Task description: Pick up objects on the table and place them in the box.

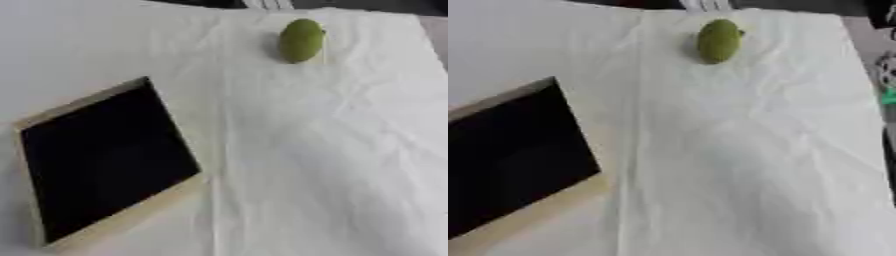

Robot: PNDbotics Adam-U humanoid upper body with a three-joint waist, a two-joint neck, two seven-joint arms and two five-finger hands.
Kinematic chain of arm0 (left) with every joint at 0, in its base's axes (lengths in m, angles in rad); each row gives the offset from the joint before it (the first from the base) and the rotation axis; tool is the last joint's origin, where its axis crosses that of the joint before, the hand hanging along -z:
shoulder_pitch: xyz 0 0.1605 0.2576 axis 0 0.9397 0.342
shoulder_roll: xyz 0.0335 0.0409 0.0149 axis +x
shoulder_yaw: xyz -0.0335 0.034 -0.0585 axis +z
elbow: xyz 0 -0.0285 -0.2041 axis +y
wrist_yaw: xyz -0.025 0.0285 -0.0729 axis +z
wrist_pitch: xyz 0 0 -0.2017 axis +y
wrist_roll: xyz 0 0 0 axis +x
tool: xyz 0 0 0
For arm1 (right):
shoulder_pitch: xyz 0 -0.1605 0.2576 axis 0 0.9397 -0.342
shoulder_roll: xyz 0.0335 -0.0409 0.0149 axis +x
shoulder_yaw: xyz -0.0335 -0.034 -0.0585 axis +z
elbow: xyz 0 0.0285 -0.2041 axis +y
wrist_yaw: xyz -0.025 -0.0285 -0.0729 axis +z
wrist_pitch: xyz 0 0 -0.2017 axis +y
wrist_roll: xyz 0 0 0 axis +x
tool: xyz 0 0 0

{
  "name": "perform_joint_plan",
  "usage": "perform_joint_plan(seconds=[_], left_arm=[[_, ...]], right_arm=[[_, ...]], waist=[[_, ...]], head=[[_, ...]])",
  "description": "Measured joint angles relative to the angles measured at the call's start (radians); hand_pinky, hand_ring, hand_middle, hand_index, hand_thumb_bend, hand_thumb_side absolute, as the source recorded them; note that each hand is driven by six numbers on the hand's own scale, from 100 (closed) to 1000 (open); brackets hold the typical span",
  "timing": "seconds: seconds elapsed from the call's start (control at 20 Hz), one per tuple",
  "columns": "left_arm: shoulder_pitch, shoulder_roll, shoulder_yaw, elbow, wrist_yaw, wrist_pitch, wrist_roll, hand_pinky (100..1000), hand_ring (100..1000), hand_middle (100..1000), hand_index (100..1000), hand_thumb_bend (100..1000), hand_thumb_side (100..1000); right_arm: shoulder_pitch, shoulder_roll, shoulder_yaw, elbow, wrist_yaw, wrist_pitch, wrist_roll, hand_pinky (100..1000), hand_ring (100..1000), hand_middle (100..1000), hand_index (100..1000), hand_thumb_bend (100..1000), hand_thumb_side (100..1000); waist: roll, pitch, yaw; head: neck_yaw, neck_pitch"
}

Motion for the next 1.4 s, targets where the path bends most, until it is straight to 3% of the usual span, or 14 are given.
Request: perform_joint_plan(seconds=[0.5, 0.7, 0.9, 1.15, 1.4], left_arm=[[0.000, 0.000, 0.000, 0.000, 0.000, 0.000, 0.000, 506, 595, 658, 726, 448, 544], [0.000, 0.000, 0.000, 0.000, 0.000, 0.000, -0.001, 506, 595, 658, 726, 449, 544], [0.000, 0.000, -0.001, 0.000, 0.000, 0.001, -0.003, 506, 596, 657, 726, 450, 544], [0.000, 0.000, -0.007, 0.000, 0.001, 0.001, -0.008, 506, 597, 657, 726, 449, 544], [0.001, 0.000, -0.011, 0.000, 0.004, 0.001, -0.013, 506, 597, 658, 726, 449, 544]], right_arm=[[0.006, 0.009, 0.000, 0.000, 0.000, 0.006, 0.001, 735, 651, 643, 693, 304, 100], [-0.005, 0.009, 0.008, 0.000, 0.000, 0.002, 0.043, 756, 695, 688, 722, 311, 100], [-0.052, 0.009, 0.033, 0.000, 0.000, -0.010, 0.166, 781, 747, 740, 762, 313, 109], [-0.175, -0.007, 0.098, 0.020, -0.007, -0.047, 0.409, 829, 830, 822, 821, 327, 254], [-0.323, -0.039, 0.185, 0.143, -0.021, -0.120, 0.659, 859, 876, 874, 880, 407, 388]], waist=[[0.000, 0.000, 0.000], [0.000, 0.000, 0.001], [0.001, 0.000, 0.007], [0.004, 0.000, 0.017], [0.005, -0.003, 0.022]], head=[[-0.001, 0.008], [-0.001, 0.008], [-0.004, 0.009], [-0.015, 0.016], [-0.023, 0.022]])
